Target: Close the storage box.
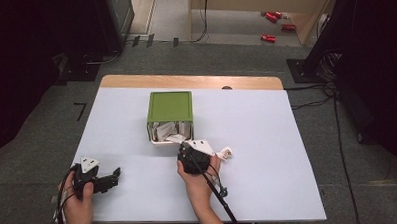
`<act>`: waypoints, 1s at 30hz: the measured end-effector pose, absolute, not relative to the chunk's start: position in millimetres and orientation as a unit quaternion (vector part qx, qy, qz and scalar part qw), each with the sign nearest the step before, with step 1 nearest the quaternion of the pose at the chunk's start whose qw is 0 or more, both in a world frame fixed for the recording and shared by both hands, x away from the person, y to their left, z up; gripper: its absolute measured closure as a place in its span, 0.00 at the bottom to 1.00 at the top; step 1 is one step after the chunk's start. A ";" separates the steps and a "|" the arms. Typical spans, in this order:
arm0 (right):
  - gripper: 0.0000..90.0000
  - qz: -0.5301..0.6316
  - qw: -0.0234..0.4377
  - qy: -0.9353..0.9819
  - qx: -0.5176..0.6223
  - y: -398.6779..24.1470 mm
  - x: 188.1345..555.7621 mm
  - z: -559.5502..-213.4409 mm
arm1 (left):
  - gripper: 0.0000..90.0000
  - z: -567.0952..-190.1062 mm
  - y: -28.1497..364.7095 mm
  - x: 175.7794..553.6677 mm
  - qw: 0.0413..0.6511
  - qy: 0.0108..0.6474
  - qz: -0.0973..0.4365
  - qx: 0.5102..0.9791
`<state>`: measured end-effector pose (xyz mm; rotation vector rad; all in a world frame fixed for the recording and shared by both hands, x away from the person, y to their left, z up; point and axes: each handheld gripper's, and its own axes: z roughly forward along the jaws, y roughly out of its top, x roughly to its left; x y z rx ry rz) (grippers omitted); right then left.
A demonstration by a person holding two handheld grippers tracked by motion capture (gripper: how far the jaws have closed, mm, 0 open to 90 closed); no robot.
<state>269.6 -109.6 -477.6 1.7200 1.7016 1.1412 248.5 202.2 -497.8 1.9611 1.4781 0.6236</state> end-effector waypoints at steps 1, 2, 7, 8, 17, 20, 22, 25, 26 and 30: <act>0.70 0.414 0.231 0.619 0.626 -109.4 269.7 -477.5 | 0.12 -497.8 202.2 248.5 0.299 0.557 0.235 0.738; 0.70 0.414 0.229 0.620 0.626 -109.4 269.9 -477.6 | 0.12 -497.8 202.2 248.5 0.299 0.557 0.235 0.738; 0.64 0.412 0.224 0.628 0.621 -111.6 270.8 -477.0 | 0.12 -497.8 202.2 248.5 0.299 0.557 0.234 0.739; 0.61 0.416 0.220 0.636 0.612 -113.4 270.0 -474.8 | 0.12 -497.8 202.1 248.5 0.299 0.557 0.235 0.738; 0.28 0.427 0.199 0.672 0.571 -121.9 260.4 -460.3 | 0.12 -497.8 202.1 248.3 0.299 0.557 0.235 0.739; 0.21 0.437 0.201 0.680 0.553 -132.2 252.5 -448.9 | 0.12 -497.8 202.1 248.3 0.299 0.557 0.235 0.739; 0.21 0.437 0.205 0.679 0.552 -134.3 251.1 -446.5 | 0.12 -497.8 202.1 248.3 0.299 0.557 0.235 0.739; 0.20 0.437 0.215 0.681 0.547 -141.8 246.0 -437.9 | 0.12 -497.8 202.1 248.3 0.299 0.557 0.235 0.739; 0.20 0.432 0.227 0.682 0.544 -146.0 242.4 -433.5 | 0.12 -497.8 202.1 248.3 0.299 0.557 0.235 0.739; 0.19 0.431 0.227 0.685 0.541 -153.1 237.9 -428.9 | 0.12 -497.8 202.1 248.3 0.299 0.557 0.235 0.738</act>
